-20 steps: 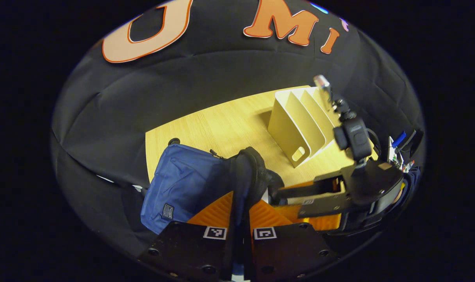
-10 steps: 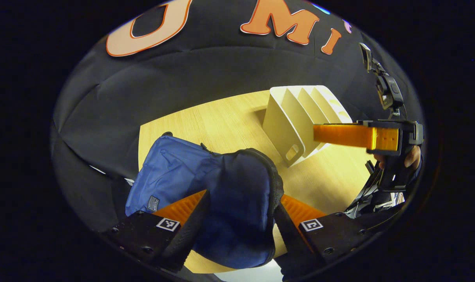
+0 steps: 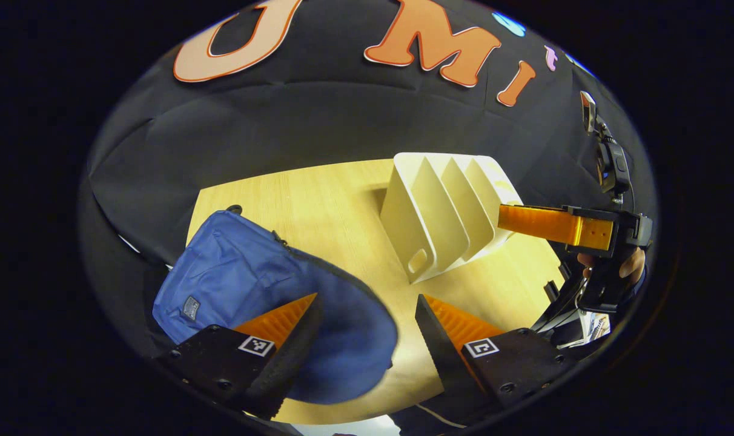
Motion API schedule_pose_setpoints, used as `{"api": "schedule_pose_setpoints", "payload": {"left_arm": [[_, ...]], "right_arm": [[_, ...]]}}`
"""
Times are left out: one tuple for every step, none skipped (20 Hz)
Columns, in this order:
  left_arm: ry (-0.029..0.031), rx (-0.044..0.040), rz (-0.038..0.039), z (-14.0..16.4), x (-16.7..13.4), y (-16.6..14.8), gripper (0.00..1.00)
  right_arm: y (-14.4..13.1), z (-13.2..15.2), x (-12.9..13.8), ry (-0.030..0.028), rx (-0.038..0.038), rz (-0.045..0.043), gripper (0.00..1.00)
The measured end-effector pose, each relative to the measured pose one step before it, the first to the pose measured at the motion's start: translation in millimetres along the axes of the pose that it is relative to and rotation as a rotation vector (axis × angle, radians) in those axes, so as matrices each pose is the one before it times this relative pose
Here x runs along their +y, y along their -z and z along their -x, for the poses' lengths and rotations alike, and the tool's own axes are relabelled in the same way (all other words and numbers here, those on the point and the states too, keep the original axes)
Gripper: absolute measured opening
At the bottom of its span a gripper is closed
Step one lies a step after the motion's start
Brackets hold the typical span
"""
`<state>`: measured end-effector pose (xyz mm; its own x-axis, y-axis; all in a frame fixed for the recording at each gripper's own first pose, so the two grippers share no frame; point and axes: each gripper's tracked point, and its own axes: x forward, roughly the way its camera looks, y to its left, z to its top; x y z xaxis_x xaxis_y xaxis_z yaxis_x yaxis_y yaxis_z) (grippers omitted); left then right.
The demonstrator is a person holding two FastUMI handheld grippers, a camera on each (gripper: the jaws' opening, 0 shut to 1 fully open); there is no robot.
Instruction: Open the schoolbag, grab two books from the bookshelf and put them into the schoolbag.
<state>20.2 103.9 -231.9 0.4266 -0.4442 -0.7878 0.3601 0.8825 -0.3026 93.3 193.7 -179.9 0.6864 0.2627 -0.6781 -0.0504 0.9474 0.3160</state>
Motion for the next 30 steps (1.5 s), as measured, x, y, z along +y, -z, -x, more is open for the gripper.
{"api": "schedule_pose_setpoints", "payload": {"left_arm": [[-0.00683,-0.01528,0.00297,-2.26,-5.82,-5.12,0.98],[-0.00744,-0.01627,-0.00032,0.03,-5.94,-5.10,0.98],[-0.01281,-0.02269,-0.00019,1.51,-3.34,-4.30,0.98],[-0.01139,-0.02332,-0.00125,0.13,-5.31,-6.51,0.98],[-0.01083,-0.02740,0.00252,0.84,-7.56,-6.99,0.98],[-0.00931,-0.02703,0.00534,0.09,-5.85,-7.20,0.98],[-0.00775,-0.02710,0.00292,0.08,-7.12,-7.05,0.98],[-0.01361,-0.03228,0.00071,0.95,-5.25,-8.48,0.98],[-0.01676,-0.03823,0.00091,1.33,-3.22,-6.42,0.98],[-0.01865,-0.03637,0.00221,1.39,-4.05,-10.64,0.98],[-0.01515,-0.03699,0.00078,1.03,-6.96,-12.06,0.97],[-0.01473,-0.03511,-0.00026,1.99,-5.11,-9.53,0.98],[-0.01278,-0.03492,-0.00440,0.91,-3.76,-6.82,0.98],[-0.02159,-0.03482,-0.00977,2.61,-2.47,-6.70,0.97],[-0.01960,-0.04109,-0.01212,-0.45,-1.96,-9.36,0.98],[-0.01906,-0.03946,-0.00448,-0.34,-1.83,-10.13,0.98],[-0.01592,-0.03057,-0.00066,1.88,-0.26,-5.16,0.97],[-0.00877,-0.03767,0.00135,-0.77,-0.66,-5.76,0.97],[-0.00633,-0.02867,0.00247,-0.50,-0.85,-4.75,0.97],[-0.00890,-0.02964,0.00197,1.13,-0.76,-5.37,0.97],[-0.01403,-0.02333,0.00059,1.33,1.43,-2.12,0.97],[-0.01958,-0.02325,-0.00445,-0.39,4.11,-2.45,0.97],[-0.02098,-0.02213,-0.00101,1.15,0.74,-5.12,0.97],[-0.01092,-0.01710,0.00088,1.57,-0.33,-4.89,0.97],[-0.01277,-0.02341,0.00217,0.93,1.05,-5.16,0.96],[-0.00863,-0.02069,0.00324,2.14,0.14,-4.70,0.96],[-0.00497,-0.02426,0.00293,5.50,-0.98,-5.27,0.96],[0.00994,-0.02694,0.00129,4.46,-2.63,-5.87,0.96],[-0.00374,-0.02872,-0.00514,4.52,-2.91,-4.94,0.97],[-0.01175,-0.02048,-0.01141,3.55,1.67,-4.93,0.96]], "right_arm": [[-3.14,3.78,-5.60,0.00037,-0.00785,0.00358,0.97],[-2.87,3.85,-6.02,0.00725,-0.00844,0.00597,0.97],[-4.50,4.14,-7.74,0.01224,-0.01738,0.00735,0.97],[-6.11,3.98,-6.32,0.01003,-0.02267,0.01176,0.97],[-8.54,1.82,-7.25,0.01413,-0.02764,0.01597,0.97],[-6.52,3.10,-6.60,0.01133,-0.02916,0.01750,0.97],[-8.87,4.43,-7.67,0.01268,-0.03167,0.01358,0.97],[-9.26,4.18,-5.37,0.00802,-0.03400,0.00864,0.97],[-9.19,5.23,-4.72,0.00705,-0.03466,0.00565,0.97],[-8.82,4.71,-4.51,0.00581,-0.03728,0.00535,0.97],[-6.81,4.16,-4.59,0.00926,-0.02961,0.01046,0.97],[-7.26,3.72,-4.40,0.01056,-0.02951,0.01341,0.97],[-5.24,2.66,-4.19,0.01297,-0.02551,0.01516,0.97],[-3.67,4.64,-2.45,0.00500,-0.02124,0.01091,0.97],[-3.36,2.56,-1.06,0.00125,-0.01731,0.00741,0.97],[-2.54,2.88,-3.00,0.00033,-0.01241,0.00157,0.97],[-1.79,2.71,-1.94,0.00207,-0.01173,-0.00089,0.97],[-1.92,2.65,-2.69,0.00465,-0.00833,-0.00206,0.97],[-3.32,0.19,-0.75,0.00543,-0.01423,0.00162,0.97],[-5.37,0.88,-2.90,0.01421,-0.02166,0.00600,0.97],[-5.06,2.53,-3.07,0.01137,-0.01918,0.01202,0.97],[0.49,4.92,-6.07,0.01795,-0.00590,0.02028,0.97],[-1.78,4.56,-3.26,0.01176,-0.01105,0.01665,0.97],[-4.69,3.44,1.44,0.00133,-0.01777,0.00405,0.97],[-4.83,4.14,-1.00,0.00753,-0.01892,-0.00249,0.97],[-3.99,3.85,-1.25,0.00629,-0.01620,-0.00222,0.97],[-3.63,2.81,-1.60,0.00862,-0.01864,0.00093,0.97],[-3.44,2.37,-1.07,0.00378,-0.01781,0.00539,0.97],[-2.23,1.39,0.11,0.00551,-0.01731,0.00853,0.97],[2.49,-0.18,0.83,0.00235,0.00078,0.01925,0.97]]}}
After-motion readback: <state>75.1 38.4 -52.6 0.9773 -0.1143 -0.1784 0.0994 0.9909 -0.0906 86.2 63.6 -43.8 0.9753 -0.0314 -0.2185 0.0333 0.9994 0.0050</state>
